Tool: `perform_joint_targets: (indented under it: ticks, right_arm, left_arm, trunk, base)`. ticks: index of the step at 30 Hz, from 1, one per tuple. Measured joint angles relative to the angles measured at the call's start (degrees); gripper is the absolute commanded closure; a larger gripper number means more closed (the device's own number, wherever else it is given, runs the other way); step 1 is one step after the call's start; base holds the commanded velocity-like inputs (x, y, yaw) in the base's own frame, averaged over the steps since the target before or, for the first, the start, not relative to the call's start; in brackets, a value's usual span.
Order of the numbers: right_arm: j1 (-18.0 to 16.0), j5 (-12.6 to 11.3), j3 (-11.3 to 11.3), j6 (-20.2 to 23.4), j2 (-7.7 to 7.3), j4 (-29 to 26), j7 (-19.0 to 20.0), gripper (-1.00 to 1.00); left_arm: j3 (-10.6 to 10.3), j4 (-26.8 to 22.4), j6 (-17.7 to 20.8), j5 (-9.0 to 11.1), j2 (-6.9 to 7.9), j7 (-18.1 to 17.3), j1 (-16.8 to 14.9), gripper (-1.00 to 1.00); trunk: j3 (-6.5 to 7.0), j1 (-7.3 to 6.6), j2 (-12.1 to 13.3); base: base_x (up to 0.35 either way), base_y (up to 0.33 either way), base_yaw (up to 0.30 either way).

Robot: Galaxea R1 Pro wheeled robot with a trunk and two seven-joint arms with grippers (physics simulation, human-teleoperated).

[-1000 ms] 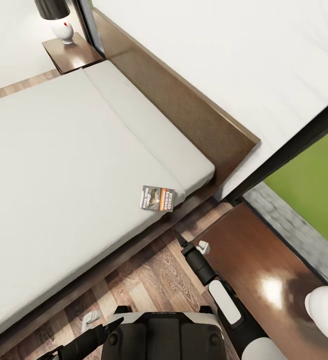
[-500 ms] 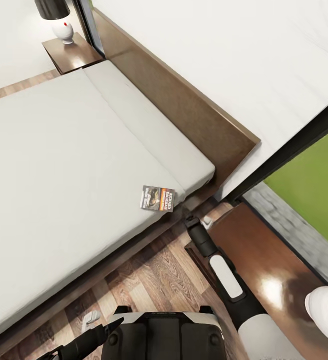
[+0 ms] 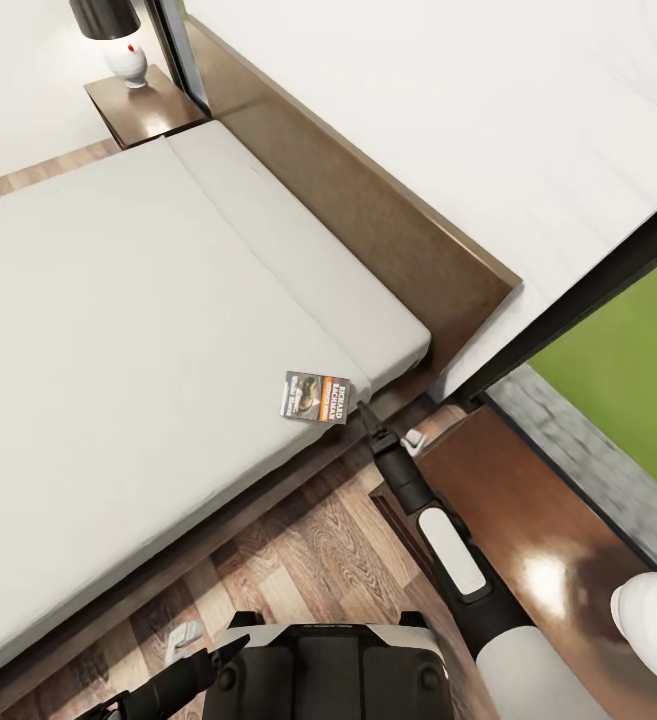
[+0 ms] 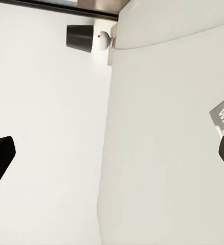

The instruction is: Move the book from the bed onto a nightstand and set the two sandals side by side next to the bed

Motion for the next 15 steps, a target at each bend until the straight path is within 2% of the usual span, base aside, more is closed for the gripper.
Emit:
perform_joint_targets:
  ticks: [3,15]
  right_arm:
    - [0.0,0.0,0.1,0.0,0.00,0.1,0.0,-1.00]
    - [0.0,0.0,0.2,0.0,0.01,0.2,0.0,-1.00]
  left_arm:
    - [0.0,0.0,0.0,0.0,-0.01,0.0,0.0,-1.00]
    - [0.1,-0.4,0.1,0.1,0.04,-0.4,0.0,-1.00]
  trunk:
    - [0.00,0.00,0.0]
    - [-2.16,2.64,-4.8]
  base:
    - [0.000,0.000,0.000]
    - [0.000,0.000,0.000]
